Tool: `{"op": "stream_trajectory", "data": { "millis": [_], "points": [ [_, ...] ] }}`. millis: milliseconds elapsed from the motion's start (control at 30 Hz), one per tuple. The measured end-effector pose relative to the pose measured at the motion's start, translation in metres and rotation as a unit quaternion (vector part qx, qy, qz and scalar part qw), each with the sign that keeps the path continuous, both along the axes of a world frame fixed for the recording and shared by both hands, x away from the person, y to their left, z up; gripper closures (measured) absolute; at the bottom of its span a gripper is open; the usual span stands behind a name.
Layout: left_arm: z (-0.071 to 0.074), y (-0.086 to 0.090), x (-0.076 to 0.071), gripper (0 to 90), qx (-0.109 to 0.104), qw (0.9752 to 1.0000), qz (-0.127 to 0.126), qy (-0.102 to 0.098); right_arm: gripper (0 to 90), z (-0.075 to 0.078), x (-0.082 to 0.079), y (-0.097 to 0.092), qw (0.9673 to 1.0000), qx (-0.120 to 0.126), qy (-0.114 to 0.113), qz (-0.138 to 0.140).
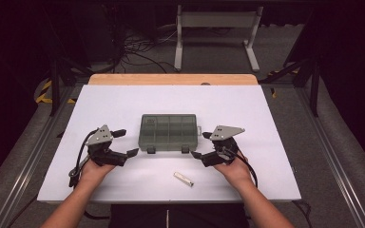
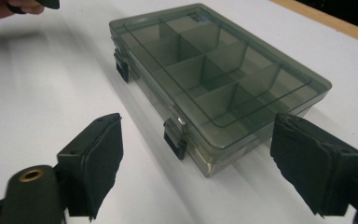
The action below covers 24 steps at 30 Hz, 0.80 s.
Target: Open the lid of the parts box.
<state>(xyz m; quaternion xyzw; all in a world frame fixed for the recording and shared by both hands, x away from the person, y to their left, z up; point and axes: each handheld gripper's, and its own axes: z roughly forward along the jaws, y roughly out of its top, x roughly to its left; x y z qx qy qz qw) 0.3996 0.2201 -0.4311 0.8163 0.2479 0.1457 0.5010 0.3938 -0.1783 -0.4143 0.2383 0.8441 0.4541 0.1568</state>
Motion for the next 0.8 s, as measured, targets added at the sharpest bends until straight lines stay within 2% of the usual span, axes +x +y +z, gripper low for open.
{"op": "stream_trajectory", "data": {
  "millis": [233,400,700,733,800],
  "points": [
    [-0.007,-0.001,0.004,12.7,0.005,0.9999,-0.003,0.016,18.8,-0.007,0.003,0.001,0.9998,-0.013,0.011,-0.005],
    [-0.011,-0.004,0.005,13.1,0.027,0.9994,-0.007,0.018,19.3,-0.014,0.006,0.002,0.9994,-0.024,0.023,-0.010],
    [-0.016,-0.009,0.008,14.7,0.041,0.9986,-0.010,0.034,22.1,-0.021,0.010,0.003,0.9986,-0.038,0.035,-0.010],
    [-0.016,-0.009,0.009,15.4,0.042,0.9984,-0.010,0.038,22.4,-0.022,0.010,0.003,0.9986,-0.038,0.035,-0.012],
    [-0.017,-0.010,0.009,22.4,0.040,0.9983,-0.007,0.042,23.1,-0.022,0.011,0.003,0.9986,-0.038,0.035,-0.013]
  ]
}}
